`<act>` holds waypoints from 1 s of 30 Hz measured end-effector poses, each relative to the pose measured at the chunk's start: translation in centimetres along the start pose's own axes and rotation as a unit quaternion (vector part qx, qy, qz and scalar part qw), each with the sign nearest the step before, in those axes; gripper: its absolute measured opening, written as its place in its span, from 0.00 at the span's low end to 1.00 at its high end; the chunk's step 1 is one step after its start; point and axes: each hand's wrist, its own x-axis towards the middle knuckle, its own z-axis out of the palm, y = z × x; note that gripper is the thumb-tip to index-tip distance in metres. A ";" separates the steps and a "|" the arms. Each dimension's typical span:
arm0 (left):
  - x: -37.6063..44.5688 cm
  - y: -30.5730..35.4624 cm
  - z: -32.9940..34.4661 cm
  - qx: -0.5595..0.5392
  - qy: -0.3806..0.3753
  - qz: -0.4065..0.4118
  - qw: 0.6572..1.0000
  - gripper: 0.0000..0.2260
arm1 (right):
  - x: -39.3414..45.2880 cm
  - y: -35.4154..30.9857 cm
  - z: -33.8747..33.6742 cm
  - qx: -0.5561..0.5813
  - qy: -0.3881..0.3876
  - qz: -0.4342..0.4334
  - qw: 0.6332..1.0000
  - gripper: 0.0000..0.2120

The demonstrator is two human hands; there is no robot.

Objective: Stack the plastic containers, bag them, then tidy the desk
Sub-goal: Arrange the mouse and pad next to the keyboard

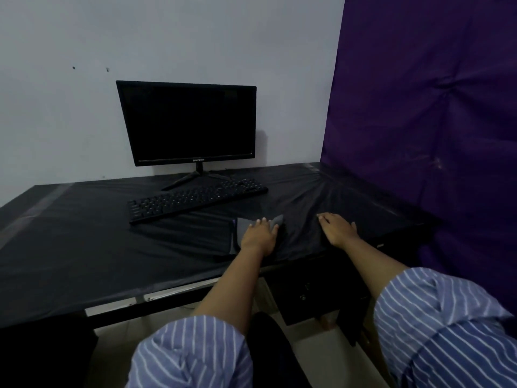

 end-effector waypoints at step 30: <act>-0.2 3.4 1.4 -0.064 0.181 0.040 0.981 0.13 | -0.3 0.8 -6.2 0.070 -0.086 -0.028 0.993 0.09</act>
